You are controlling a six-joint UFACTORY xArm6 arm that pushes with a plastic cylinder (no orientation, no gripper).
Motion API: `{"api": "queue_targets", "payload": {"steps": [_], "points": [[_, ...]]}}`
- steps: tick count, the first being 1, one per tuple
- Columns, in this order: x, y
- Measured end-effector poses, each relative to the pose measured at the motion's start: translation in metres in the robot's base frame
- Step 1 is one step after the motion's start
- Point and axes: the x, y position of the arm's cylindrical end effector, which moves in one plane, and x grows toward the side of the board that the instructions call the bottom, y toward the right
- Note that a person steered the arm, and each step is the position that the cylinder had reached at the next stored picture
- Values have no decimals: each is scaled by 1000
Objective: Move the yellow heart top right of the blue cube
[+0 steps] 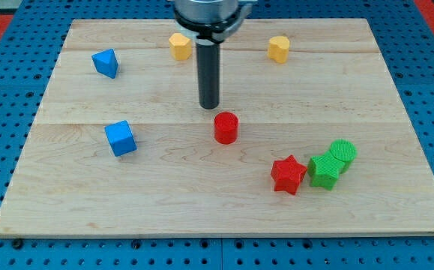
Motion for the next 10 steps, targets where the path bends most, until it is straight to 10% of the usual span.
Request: {"api": "queue_targets", "payload": {"steps": [3,7,8,10], "points": [[87,47],[138,-219],[72,-213],[78,-9]]}}
